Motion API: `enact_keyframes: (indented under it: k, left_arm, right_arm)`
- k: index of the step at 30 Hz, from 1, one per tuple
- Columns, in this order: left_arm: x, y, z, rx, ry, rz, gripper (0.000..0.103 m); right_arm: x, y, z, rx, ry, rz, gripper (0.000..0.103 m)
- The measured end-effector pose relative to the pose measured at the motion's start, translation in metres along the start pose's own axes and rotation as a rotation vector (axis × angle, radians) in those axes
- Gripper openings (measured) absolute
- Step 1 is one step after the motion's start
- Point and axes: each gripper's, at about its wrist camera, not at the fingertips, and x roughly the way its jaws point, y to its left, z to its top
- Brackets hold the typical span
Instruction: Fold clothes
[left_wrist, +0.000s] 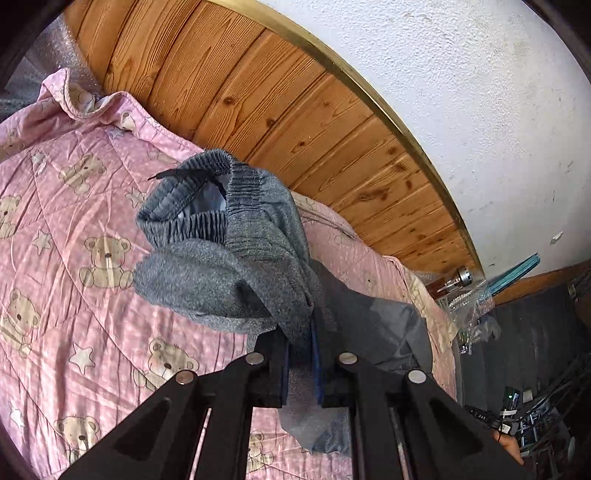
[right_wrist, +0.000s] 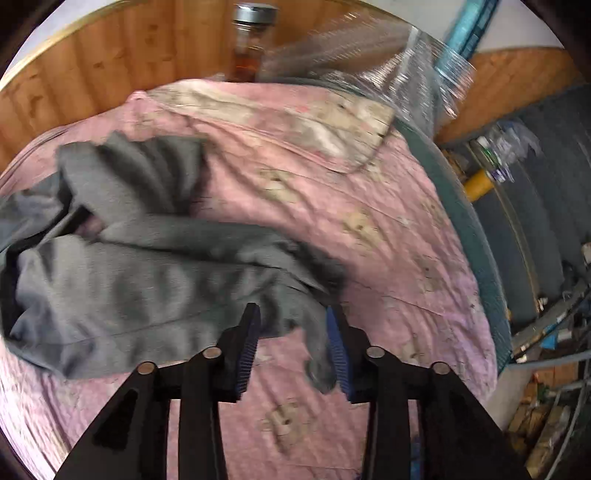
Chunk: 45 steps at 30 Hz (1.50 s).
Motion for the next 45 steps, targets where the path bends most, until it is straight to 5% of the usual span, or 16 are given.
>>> enact_keyframes:
  k: [5,8,10,13,15,17,22,26,30,34,36,37,41,45]
  left_arm:
    - [-0.003,-0.027,0.010,0.019,-0.025,-0.036,0.009]
    - [0.026,-0.091,0.008,0.203,0.064,-0.147,0.010]
    - [0.047,-0.120,-0.003,0.354,0.144,-0.120,0.012]
    - [0.034,-0.081,-0.016,0.259,0.089,-0.023,0.018]
    - [0.015,-0.036,-0.027,0.129,0.015,0.013,0.044]
    - [0.003,0.006,-0.036,0.013,-0.038,0.049,0.055]
    - [0.021,0.053,-0.047,-0.080,0.009,0.084,0.055]
    - [0.015,0.070,-0.049,-0.153,-0.048,0.026,0.059]
    - [0.039,0.076,-0.036,-0.239,-0.026,-0.046,0.061]
    - [0.032,-0.031,-0.013,0.075,-0.021,-0.315,0.060]
    - [0.014,-0.070,-0.017,0.274,-0.040,-0.371,0.061]
    - [0.011,-0.068,-0.019,0.272,-0.038,-0.352,0.061]
    - [0.015,-0.010,-0.031,0.027,0.004,-0.302,0.061]
    - [0.026,0.018,-0.039,-0.119,0.015,-0.266,0.066]
  right_arm:
    - [-0.017,0.124,0.000,-0.274,-0.098,0.199,0.047]
    - [-0.006,0.179,0.006,-0.336,-0.072,0.290,0.048]
    - [-0.003,0.203,0.004,-0.367,-0.044,0.319,0.048]
    - [0.001,0.223,-0.001,-0.402,-0.031,0.341,0.049]
    - [0.008,0.222,-0.008,-0.400,-0.016,0.343,0.050]
    - [0.022,0.215,-0.015,-0.378,0.023,0.333,0.050]
    - [0.028,0.207,-0.030,-0.338,0.037,0.334,0.051]
    - [0.004,0.236,-0.026,-0.378,-0.032,0.401,0.053]
    - [-0.026,0.306,-0.008,-0.501,-0.133,0.530,0.060]
    - [-0.029,0.363,-0.002,-0.619,-0.223,0.561,0.063]
    - [-0.009,0.376,0.000,-0.606,-0.185,0.523,0.062]
    - [0.002,0.382,0.001,-0.598,-0.165,0.504,0.060]
    - [0.041,0.383,0.005,-0.510,-0.051,0.478,0.049]
    - [0.040,0.383,0.003,-0.518,-0.067,0.492,0.048]
